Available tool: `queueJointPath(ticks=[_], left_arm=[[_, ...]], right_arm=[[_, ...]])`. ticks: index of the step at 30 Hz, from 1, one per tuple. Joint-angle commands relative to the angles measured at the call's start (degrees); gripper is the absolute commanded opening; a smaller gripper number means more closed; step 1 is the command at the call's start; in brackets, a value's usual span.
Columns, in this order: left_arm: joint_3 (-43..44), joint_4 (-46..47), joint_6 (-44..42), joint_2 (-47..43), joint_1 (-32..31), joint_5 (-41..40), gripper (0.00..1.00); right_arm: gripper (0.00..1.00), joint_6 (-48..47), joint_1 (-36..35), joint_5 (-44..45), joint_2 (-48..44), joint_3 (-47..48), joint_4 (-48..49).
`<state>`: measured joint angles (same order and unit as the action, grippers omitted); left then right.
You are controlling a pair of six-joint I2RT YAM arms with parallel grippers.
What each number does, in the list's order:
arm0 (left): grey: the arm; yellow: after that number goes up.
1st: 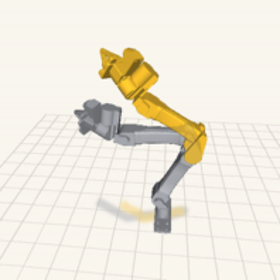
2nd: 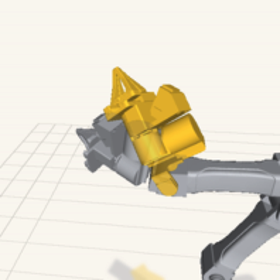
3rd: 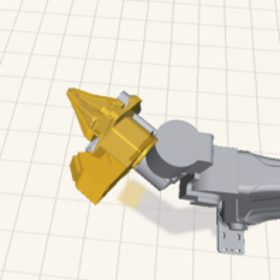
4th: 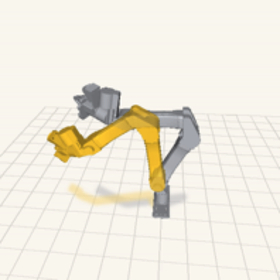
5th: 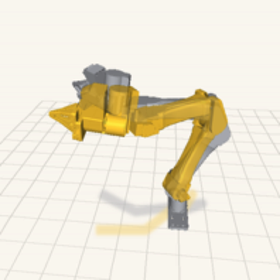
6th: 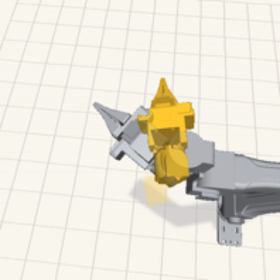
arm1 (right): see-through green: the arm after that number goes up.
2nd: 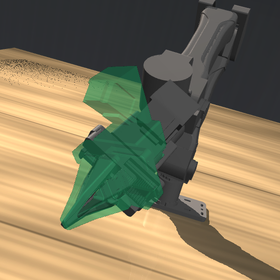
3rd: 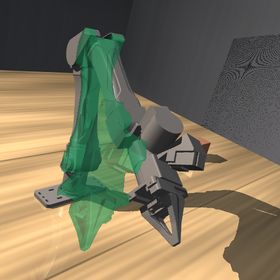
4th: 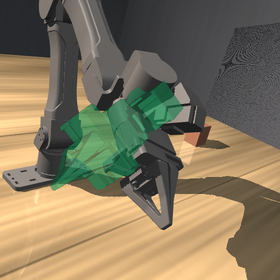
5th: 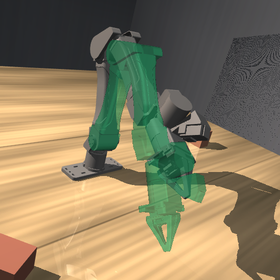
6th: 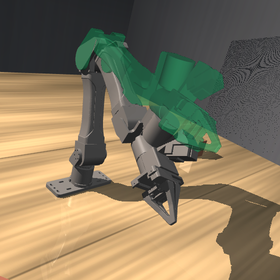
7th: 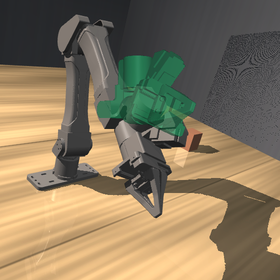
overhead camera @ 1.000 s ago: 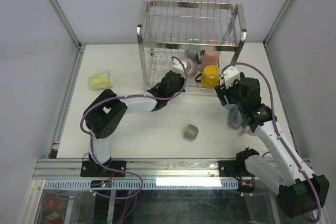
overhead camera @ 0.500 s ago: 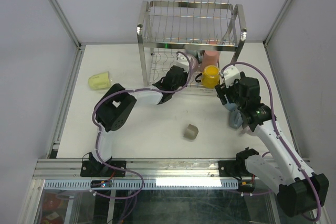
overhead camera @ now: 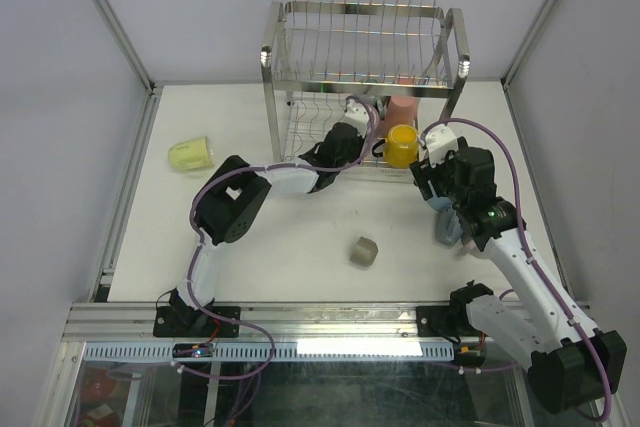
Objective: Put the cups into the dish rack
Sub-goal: Turn the cup upside down in the dish rack.
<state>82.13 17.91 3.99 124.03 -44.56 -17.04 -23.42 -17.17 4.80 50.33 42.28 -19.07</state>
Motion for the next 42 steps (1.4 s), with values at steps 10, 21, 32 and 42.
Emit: queueJointPath(ticks=[10,21,32,42], left_arm=[[6.81,3.89,-0.64,0.91,0.22,2.54,0.14],[6.99,3.8,-0.25,0.24,0.16,3.23,0.25],[1.45,7.38,1.58,-5.2,0.16,7.63,0.34],[-2.37,10.98,4.54,-7.97,0.36,13.58,0.4]], right_arm=[[0.77,0.04,0.01,1.26,-0.5,0.08,3.97],[0.77,-0.09,0.06,1.53,-0.66,-0.14,4.12],[0.77,-0.22,0.03,0.86,-0.66,-0.19,3.87],[0.77,-0.29,0.01,-0.03,-0.81,-0.09,3.6]])
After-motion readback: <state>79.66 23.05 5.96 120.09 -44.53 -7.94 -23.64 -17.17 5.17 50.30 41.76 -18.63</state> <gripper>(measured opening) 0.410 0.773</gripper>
